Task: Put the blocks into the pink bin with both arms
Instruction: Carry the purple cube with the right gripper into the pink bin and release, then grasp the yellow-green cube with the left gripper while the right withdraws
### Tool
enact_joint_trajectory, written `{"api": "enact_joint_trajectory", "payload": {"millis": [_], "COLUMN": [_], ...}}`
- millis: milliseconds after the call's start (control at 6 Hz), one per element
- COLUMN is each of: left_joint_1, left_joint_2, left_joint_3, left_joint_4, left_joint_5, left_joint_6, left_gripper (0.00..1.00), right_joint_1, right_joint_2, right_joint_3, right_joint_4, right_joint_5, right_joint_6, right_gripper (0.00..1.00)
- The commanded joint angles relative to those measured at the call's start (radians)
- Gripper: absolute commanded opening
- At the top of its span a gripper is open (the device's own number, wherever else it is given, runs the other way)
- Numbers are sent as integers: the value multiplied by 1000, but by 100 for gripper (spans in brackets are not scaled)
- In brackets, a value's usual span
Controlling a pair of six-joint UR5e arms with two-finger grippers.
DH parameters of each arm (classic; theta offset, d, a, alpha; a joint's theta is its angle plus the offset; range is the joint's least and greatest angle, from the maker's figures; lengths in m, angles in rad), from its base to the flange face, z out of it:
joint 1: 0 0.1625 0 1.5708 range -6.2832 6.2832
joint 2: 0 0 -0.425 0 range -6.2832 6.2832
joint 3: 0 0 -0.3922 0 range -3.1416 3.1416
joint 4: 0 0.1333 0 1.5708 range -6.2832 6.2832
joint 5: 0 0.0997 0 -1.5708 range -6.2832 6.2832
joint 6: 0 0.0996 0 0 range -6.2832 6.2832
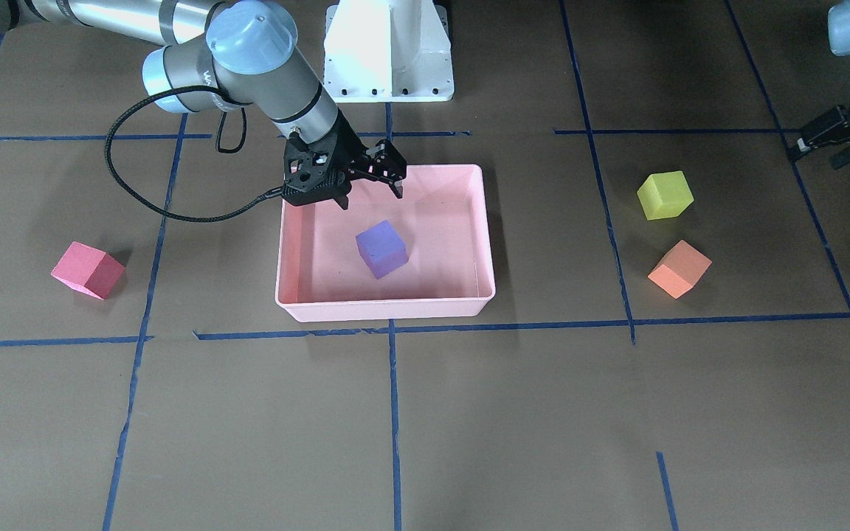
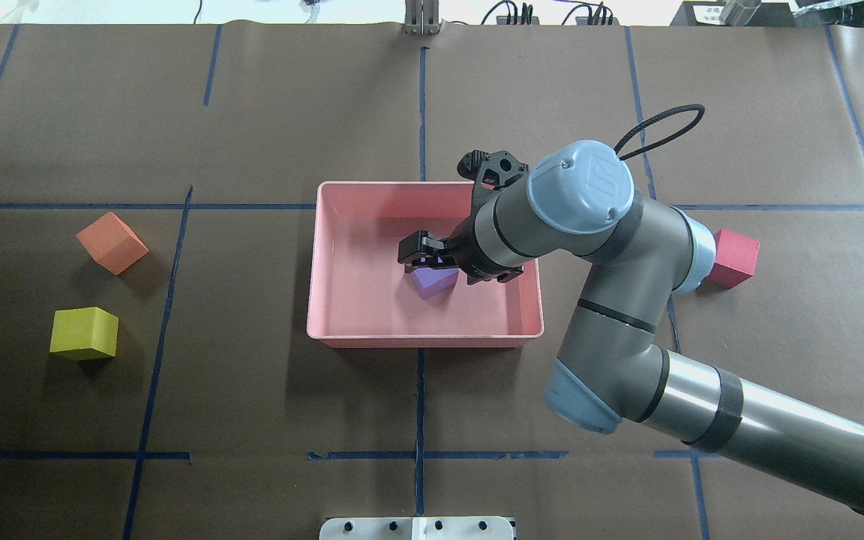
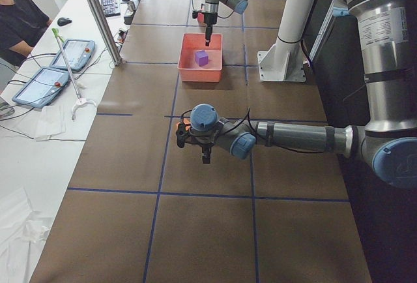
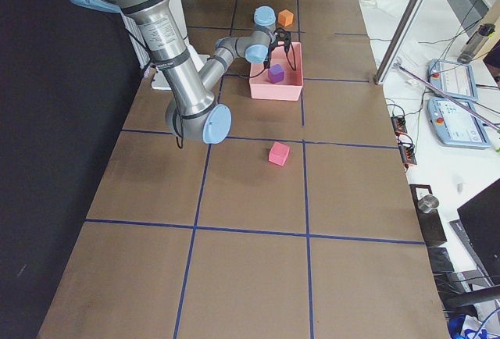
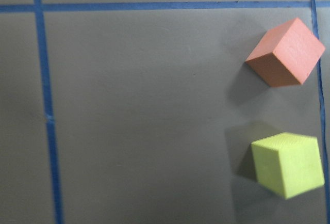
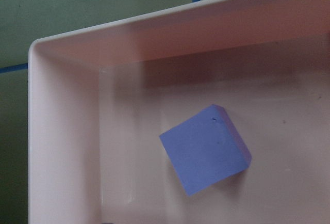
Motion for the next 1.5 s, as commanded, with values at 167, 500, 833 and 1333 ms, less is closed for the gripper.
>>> {"api": "enact_joint_trajectory", "payload": {"millis": [167,500,833,1333], "left_joint_1": [425,446,478,446], "left_joint_2": [-145,-143,-124,-89], "left_joint_3": [-2,0,-5,-46], "left_joint_4": [-153,-152,-150,-146], "left_joint_5": [402,427,482,484], "left_joint_6": [-679,-677,-675,-590], "left_gripper": [100,100,100,100], "right_joint_1": [72,80,79,75], "right_joint_2": [-158,-191,-191,-193], "right_joint_3": [167,189,189,189], "right_joint_4": [9,12,12,12], "right_joint_5": [18,19,10,4], "right_joint_6": [-14,-22,-22,-20], "right_gripper": [100,100,100,100]}}
